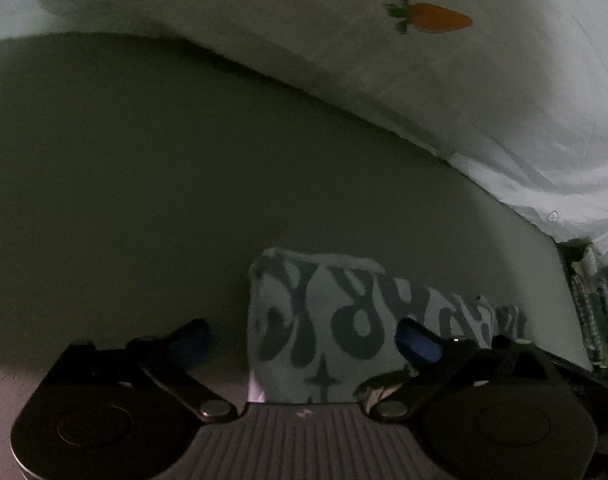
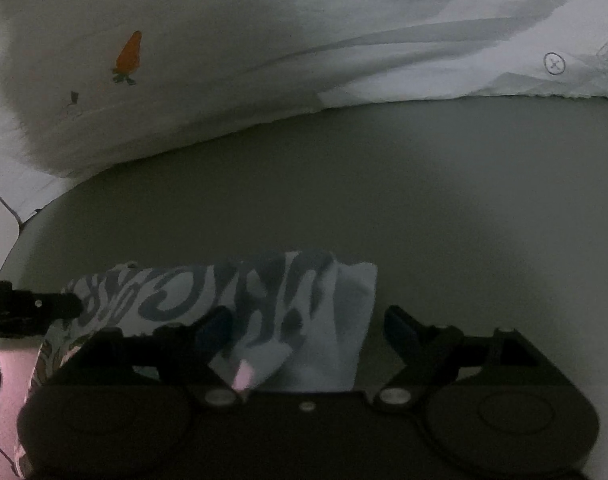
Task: Fold clothes
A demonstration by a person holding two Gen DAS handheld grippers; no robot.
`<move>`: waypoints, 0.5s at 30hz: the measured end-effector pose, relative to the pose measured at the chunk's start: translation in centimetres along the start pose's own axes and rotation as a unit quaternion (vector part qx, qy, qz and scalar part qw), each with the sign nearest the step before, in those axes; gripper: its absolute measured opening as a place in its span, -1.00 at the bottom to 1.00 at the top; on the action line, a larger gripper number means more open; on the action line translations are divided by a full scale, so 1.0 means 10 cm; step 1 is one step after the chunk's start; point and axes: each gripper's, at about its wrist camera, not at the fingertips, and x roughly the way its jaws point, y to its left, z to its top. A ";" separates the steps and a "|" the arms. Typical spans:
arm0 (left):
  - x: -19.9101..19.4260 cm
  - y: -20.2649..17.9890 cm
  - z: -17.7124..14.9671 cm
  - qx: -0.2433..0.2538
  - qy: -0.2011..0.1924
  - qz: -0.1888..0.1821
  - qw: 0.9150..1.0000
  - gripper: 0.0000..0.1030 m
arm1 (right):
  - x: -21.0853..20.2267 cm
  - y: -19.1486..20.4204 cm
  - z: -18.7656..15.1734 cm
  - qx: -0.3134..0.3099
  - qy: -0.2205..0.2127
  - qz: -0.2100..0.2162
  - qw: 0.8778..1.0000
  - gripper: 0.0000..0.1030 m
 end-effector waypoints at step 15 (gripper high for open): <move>-0.10 0.00 -0.05 -0.078 -0.024 0.011 0.997 -0.68 | -0.21 0.38 -0.05 -0.049 -0.017 0.012 0.999 -0.75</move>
